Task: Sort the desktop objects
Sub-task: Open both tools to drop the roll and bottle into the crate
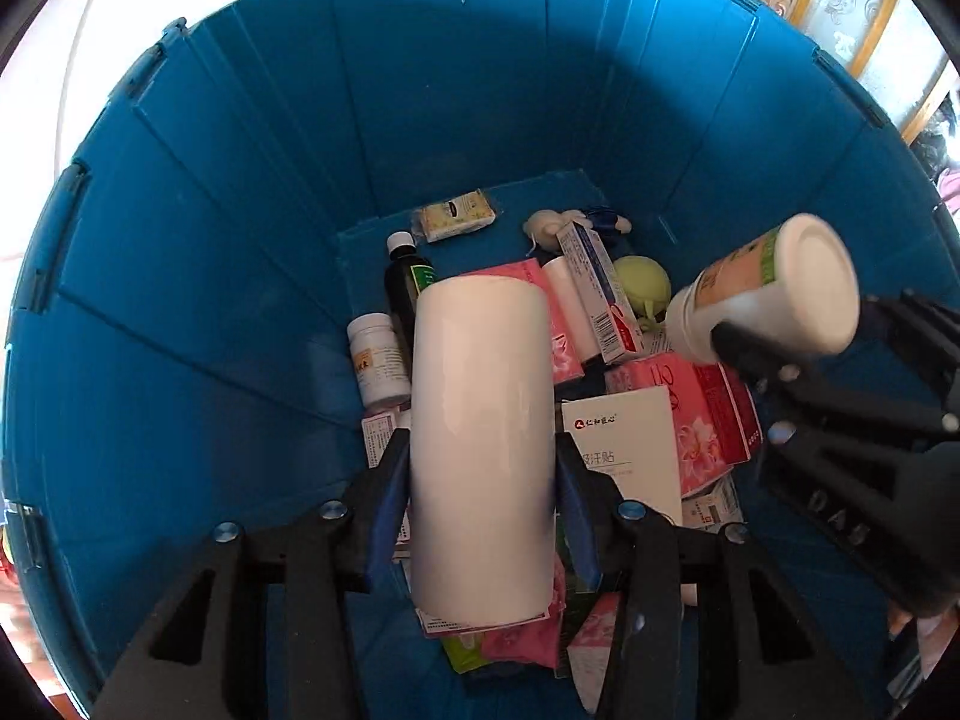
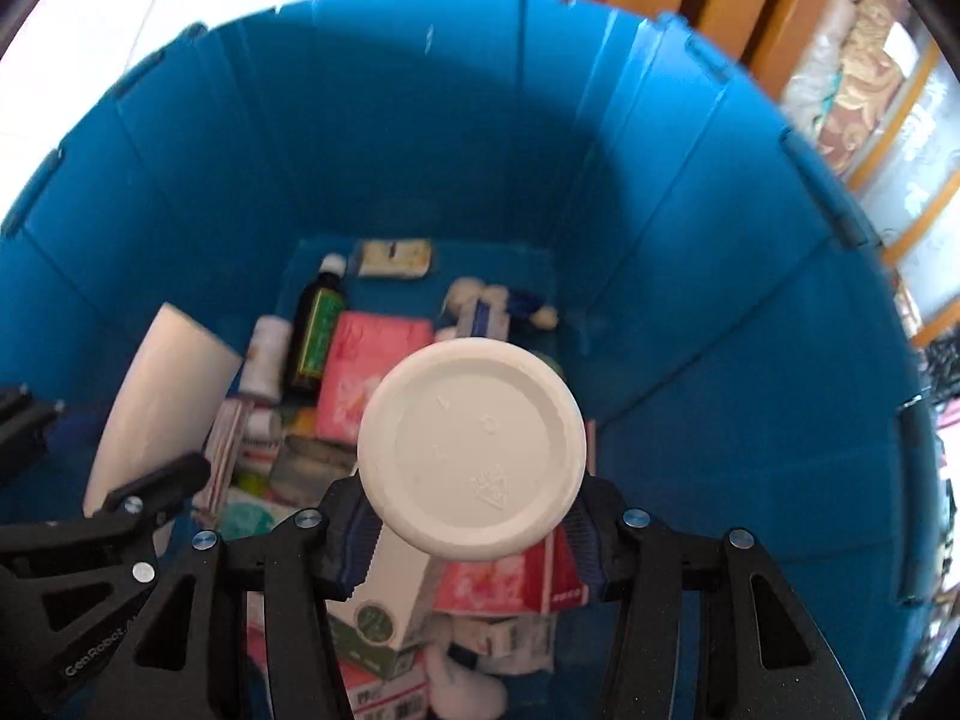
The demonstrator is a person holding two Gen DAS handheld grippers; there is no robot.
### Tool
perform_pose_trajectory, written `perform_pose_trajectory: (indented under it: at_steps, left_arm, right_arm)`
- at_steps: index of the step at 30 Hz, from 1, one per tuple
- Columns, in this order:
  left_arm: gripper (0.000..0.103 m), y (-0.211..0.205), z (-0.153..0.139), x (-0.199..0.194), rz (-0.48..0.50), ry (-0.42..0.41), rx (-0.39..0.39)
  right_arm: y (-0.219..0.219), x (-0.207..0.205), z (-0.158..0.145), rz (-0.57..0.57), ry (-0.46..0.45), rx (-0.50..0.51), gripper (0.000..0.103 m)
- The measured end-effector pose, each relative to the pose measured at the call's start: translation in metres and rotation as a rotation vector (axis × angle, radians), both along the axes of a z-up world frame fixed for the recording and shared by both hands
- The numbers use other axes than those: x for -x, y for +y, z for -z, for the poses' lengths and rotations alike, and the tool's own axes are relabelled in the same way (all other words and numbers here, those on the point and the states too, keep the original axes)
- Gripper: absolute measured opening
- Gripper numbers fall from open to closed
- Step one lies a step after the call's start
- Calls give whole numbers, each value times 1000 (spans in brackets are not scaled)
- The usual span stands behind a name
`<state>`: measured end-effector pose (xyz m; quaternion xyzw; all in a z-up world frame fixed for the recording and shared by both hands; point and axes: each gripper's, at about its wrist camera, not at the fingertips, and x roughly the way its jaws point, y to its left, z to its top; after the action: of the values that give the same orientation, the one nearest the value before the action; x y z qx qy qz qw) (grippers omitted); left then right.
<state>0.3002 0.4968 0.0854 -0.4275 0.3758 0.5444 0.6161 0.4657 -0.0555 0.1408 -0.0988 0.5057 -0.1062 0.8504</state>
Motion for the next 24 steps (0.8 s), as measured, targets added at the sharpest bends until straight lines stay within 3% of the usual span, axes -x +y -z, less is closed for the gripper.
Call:
perform_pose_trajectory:
  at_steps: [5,9,11,13,15,20,24]
  left_arm:
    - [56,-1,-1,-3,9,33,-6]
    - [56,6,-2,0,6,31,5]
    - [56,7,-1,-1,3,31,19]
    - [56,9,0,-2,6,36,30]
    - [56,10,2,-4,13,40,34]
    - [56,8,2,-5,17,52,44]
    - [56,7,2,-7,26,61,46]
  right_arm:
    - [-5,4,4,34,17,-6,52]
    - [-4,3,5,49,26,-5,55]
    - [-3,2,7,56,36,-5,73]
    - [-3,1,9,63,49,5,82]
    - [-3,0,11,74,64,13,83]
    - [-5,-1,17,122,100,31,97]
    - [-7,-3,20,176,113,46,101]
